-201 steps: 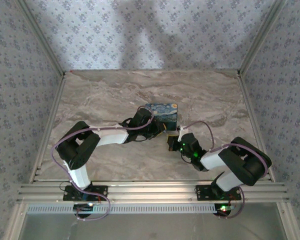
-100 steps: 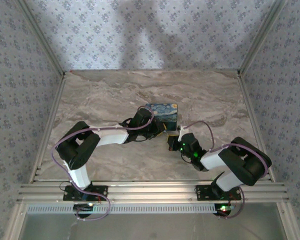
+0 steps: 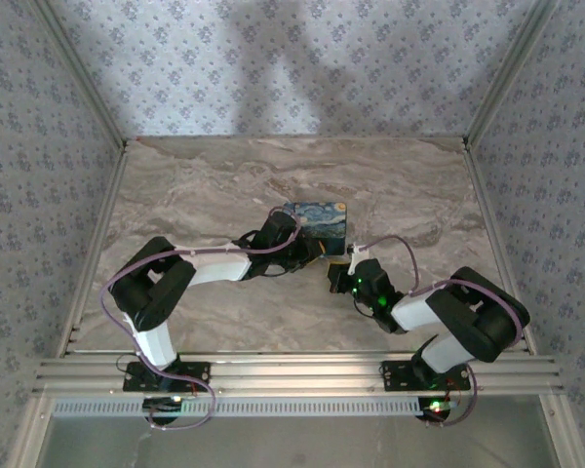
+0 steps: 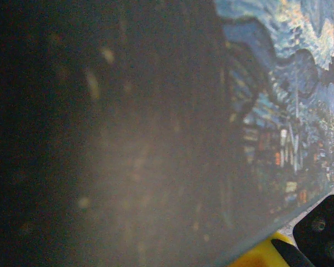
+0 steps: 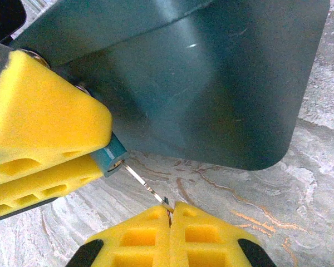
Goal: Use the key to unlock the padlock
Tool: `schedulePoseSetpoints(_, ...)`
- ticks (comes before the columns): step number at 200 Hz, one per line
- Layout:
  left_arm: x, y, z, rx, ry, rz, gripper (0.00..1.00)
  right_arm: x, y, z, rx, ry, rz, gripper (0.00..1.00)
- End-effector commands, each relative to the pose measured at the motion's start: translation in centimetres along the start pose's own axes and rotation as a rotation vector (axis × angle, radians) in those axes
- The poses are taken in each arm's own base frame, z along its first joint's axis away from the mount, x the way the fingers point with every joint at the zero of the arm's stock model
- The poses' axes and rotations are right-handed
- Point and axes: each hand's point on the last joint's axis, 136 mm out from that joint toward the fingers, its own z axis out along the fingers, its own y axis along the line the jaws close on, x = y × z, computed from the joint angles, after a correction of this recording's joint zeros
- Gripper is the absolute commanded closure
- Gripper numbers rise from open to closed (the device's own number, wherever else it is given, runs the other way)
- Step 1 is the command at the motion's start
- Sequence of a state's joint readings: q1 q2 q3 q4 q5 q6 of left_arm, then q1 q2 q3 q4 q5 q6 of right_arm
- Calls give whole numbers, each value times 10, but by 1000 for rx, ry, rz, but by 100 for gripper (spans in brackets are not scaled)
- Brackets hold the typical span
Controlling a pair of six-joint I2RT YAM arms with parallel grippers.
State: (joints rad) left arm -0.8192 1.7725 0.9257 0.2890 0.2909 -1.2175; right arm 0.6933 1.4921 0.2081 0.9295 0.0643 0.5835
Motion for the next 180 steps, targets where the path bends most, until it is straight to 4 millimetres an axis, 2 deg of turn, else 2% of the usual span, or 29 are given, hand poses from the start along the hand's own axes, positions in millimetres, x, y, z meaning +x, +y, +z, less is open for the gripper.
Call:
schedulePoseSetpoints(1,6,-12,-3,36,18,5,86,-20,11,-5,-47,-81,-5,100)
schedulePoseSetpoints(100,5,-16,-4,45,18,5,86,-17,10,-8,-48,-81,-7,100)
schedulePoseSetpoints(180,8,-19,-2,44,30,13,86,-32,20,1,-67,-115,-22,100)
